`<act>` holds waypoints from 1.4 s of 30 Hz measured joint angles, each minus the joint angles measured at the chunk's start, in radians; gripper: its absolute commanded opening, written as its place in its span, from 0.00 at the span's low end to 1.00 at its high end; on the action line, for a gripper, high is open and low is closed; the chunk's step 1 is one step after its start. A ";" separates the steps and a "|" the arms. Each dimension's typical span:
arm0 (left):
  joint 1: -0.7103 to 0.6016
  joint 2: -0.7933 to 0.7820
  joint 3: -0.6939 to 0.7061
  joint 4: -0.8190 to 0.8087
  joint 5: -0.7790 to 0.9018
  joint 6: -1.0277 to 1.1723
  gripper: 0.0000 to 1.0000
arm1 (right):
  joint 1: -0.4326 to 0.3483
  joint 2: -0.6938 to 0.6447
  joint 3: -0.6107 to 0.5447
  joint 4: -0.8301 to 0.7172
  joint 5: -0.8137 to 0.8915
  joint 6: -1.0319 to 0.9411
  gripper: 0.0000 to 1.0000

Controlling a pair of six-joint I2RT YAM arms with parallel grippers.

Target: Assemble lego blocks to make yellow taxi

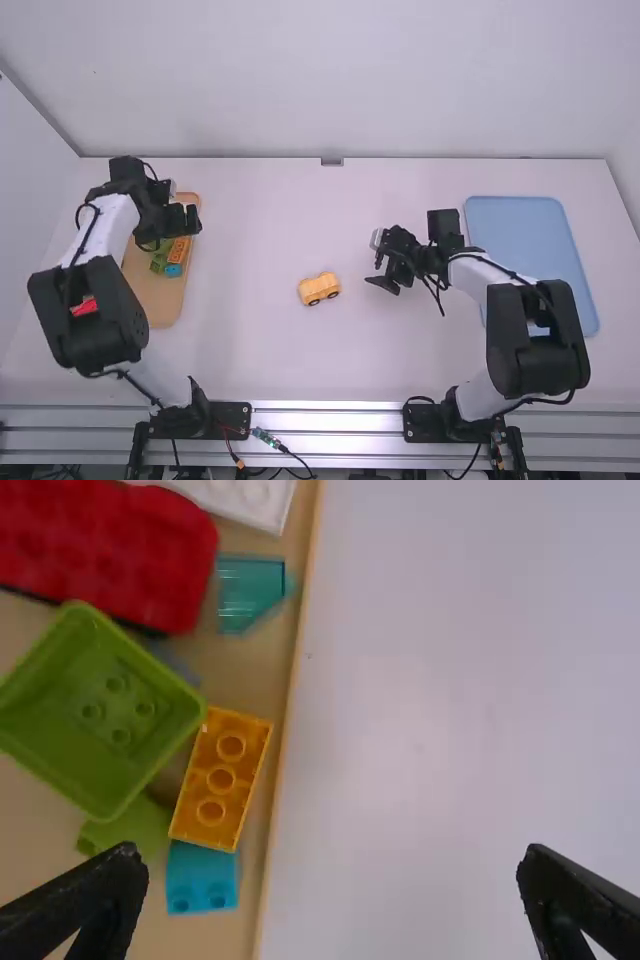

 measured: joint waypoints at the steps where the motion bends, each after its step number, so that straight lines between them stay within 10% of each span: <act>1: -0.003 0.043 0.049 -0.032 0.003 0.015 0.99 | 0.000 0.000 0.000 0.007 0.000 0.000 0.99; 21: -0.008 0.183 0.144 -0.005 -0.060 0.219 1.00 | 0.000 0.000 0.000 0.047 0.050 0.000 0.99; 32: -0.002 0.183 0.038 0.055 -0.056 0.203 0.72 | 0.000 0.000 0.000 0.138 0.049 0.083 0.99; 42: -0.001 0.183 0.026 0.060 -0.122 0.141 0.72 | 0.000 0.000 0.000 0.149 0.050 0.098 0.99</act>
